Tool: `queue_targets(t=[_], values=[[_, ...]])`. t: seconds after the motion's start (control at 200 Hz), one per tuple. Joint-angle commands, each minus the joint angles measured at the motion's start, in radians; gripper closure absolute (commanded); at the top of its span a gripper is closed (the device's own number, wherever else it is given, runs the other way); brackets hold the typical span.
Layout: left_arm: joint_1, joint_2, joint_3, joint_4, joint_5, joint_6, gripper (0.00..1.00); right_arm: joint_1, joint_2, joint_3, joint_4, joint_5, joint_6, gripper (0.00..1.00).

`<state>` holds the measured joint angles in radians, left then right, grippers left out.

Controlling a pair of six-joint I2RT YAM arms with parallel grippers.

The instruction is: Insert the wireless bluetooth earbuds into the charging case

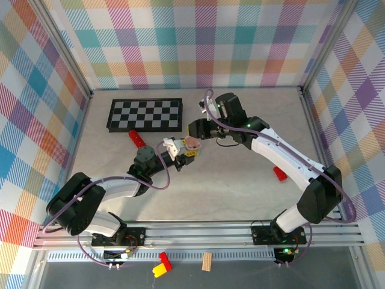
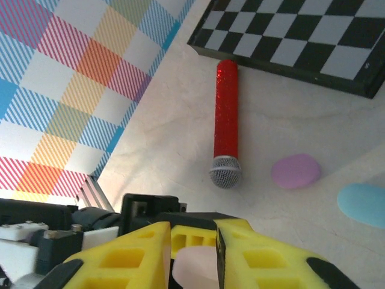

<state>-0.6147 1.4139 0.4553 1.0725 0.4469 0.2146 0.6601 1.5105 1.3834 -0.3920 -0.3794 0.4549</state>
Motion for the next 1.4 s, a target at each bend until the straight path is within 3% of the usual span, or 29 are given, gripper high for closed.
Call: queue_targets(t=[0.0,0.175,0.24,0.33,0.41,0.68,0.865,1.075,1.18,1.315,1.395], values=[[-0.008,-0.011,0.017,0.071,-0.008,-0.044,0.65,-0.005,-0.048,-0.03,-0.022,-0.031,-0.016,0.75],[-0.008,0.032,0.02,0.164,-0.013,-0.108,0.66,-0.016,-0.135,-0.095,0.003,-0.005,0.026,0.74],[-0.008,0.041,0.025,0.188,-0.006,-0.126,0.66,-0.047,-0.173,-0.142,0.058,-0.032,0.093,0.66],[-0.008,0.043,0.032,0.21,0.005,-0.147,0.66,-0.118,-0.221,-0.246,0.199,-0.127,0.238,0.5],[-0.008,0.045,0.037,0.233,0.01,-0.166,0.66,-0.166,-0.239,-0.332,0.333,-0.246,0.364,0.41],[-0.011,0.053,0.075,0.241,0.054,-0.197,0.66,-0.182,-0.188,-0.473,0.68,-0.466,0.634,0.37],[-0.013,0.06,0.085,0.244,0.057,-0.204,0.66,-0.177,-0.107,-0.483,0.831,-0.539,0.751,0.42],[-0.014,0.067,0.08,0.243,0.056,-0.201,0.66,-0.177,-0.055,-0.496,0.979,-0.568,0.841,0.63],[-0.014,0.069,0.076,0.243,0.054,-0.198,0.65,-0.18,-0.06,-0.505,0.969,-0.541,0.833,0.75],[-0.014,0.063,0.064,0.237,0.044,-0.188,0.53,-0.194,-0.079,-0.523,0.942,-0.498,0.808,0.81],[-0.013,0.039,0.046,0.198,0.033,-0.155,0.4,-0.208,-0.091,-0.539,0.915,-0.47,0.786,0.82]])
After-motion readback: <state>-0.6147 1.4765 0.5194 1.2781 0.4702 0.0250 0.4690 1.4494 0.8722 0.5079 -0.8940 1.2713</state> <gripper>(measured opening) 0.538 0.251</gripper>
